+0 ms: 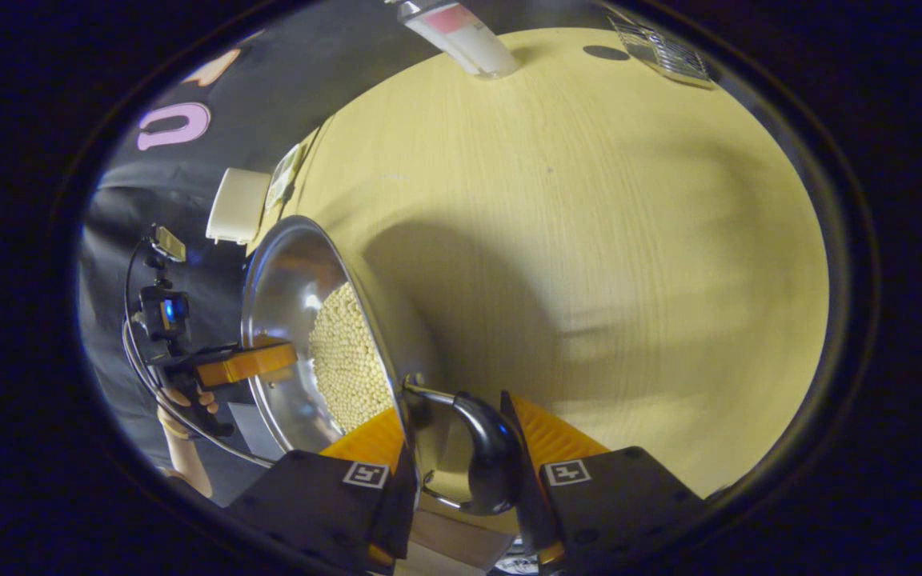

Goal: First push the handle of the pot to place it horizontally, then grasp the pot with both hands and set it on the induction cooktop.

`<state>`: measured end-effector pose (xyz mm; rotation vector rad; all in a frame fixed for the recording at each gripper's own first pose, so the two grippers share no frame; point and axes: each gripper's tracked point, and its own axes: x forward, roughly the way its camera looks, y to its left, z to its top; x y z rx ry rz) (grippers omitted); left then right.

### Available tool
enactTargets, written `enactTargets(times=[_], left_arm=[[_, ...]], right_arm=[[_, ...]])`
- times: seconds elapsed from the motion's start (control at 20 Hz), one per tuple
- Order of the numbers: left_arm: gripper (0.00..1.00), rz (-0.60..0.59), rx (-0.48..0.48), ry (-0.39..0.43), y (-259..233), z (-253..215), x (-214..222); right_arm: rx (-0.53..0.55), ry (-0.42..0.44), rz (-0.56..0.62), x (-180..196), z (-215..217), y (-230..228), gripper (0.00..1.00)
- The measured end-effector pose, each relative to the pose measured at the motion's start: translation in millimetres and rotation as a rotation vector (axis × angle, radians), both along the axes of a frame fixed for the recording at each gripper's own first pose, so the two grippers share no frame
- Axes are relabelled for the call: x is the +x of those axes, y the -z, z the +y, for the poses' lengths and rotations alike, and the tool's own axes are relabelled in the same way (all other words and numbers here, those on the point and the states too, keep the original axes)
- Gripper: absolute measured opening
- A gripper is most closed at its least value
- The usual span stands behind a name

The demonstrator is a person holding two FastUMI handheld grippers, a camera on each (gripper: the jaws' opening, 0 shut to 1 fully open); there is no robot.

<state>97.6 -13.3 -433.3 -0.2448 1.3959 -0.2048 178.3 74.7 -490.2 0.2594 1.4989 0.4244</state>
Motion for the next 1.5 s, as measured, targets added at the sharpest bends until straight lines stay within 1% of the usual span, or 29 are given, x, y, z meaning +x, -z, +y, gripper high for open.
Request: enactTargets(times=[0.05, 0.1, 0.15, 0.2, 0.25, 0.3, 0.45, 0.6, 0.65, 0.7, 0.85, 0.9, 1.05, 1.1, 1.15, 1.3, 1.35, 1.5], left_arm=[[0.63, 0.002, -0.002, -0.001, -5, 2, -7], [0.61, 0.001, -0.002, -0.002, -10, 4, -11], [0.61, 0.001, -0.001, -0.004, -14, 7, -17], [0.61, 0.001, 0.001, -0.005, -18, 10, -22], [0.61, 0.002, 0.001, -0.006, -23, 15, -28], [0.61, 0.000, -0.002, -0.009, -27, 18, -32], [0.61, -0.013, -0.026, -0.022, -40, 34, -43], [0.61, -0.031, -0.045, -0.032, -52, 59, -50], [0.61, -0.042, -0.046, -0.029, -55, 70, -50], [0.61, -0.052, -0.047, -0.025, -57, 83, -51], [0.61, -0.076, -0.052, -0.016, -62, 130, -48], [0.63, -0.084, -0.049, -0.008, -63, 147, -46], [0.58, -0.124, -0.024, 0.018, -62, 200, -36], [0.63, -0.134, -0.019, 0.022, -61, 216, -32], [0.60, -0.144, -0.013, 0.022, -60, 231, -28], [0.60, -0.170, -0.006, 0.006, -55, 268, -17], [0.60, -0.178, -0.006, -0.002, -54, 278, -14], [0.60, -0.202, -0.004, -0.021, -52, 302, -1]], right_arm=[[0.001, 0.001, 0.005, -8, 1, -4, 0.55], [0.003, 0.004, 0.010, -14, 2, -7, 0.55], [0.004, 0.007, 0.018, -22, 3, -11, 0.51], [0.005, 0.008, 0.023, -29, 5, -14, 0.51], [0.006, 0.009, 0.025, -35, 7, -18, 0.55], [0.007, 0.010, 0.026, -40, 10, -22, 0.51], [0.008, 0.006, 0.014, -55, 25, -33, 0.51], [0.010, 0.002, -0.004, -66, 52, -42, 0.51], [0.009, 0.001, -0.014, -69, 64, -46, 0.51], [0.007, 0.003, -0.021, -72, 76, -48, 0.55], [-0.001, 0.021, -0.040, -84, 125, -52, 0.55], [-0.003, 0.025, -0.042, -87, 142, -51, 0.51], [-0.005, 0.041, -0.038, -95, 198, -46, 0.50], [-0.004, 0.042, -0.040, -96, 216, -44, 0.55], [-0.004, 0.042, -0.046, -95, 231, -43, 0.50], [-0.013, 0.027, -0.070, -89, 269, -40, 0.50], [-0.016, 0.022, -0.081, -86, 276, -41, 0.55], [-0.018, 0.013, -0.111, -74, 300, -44, 0.55]])
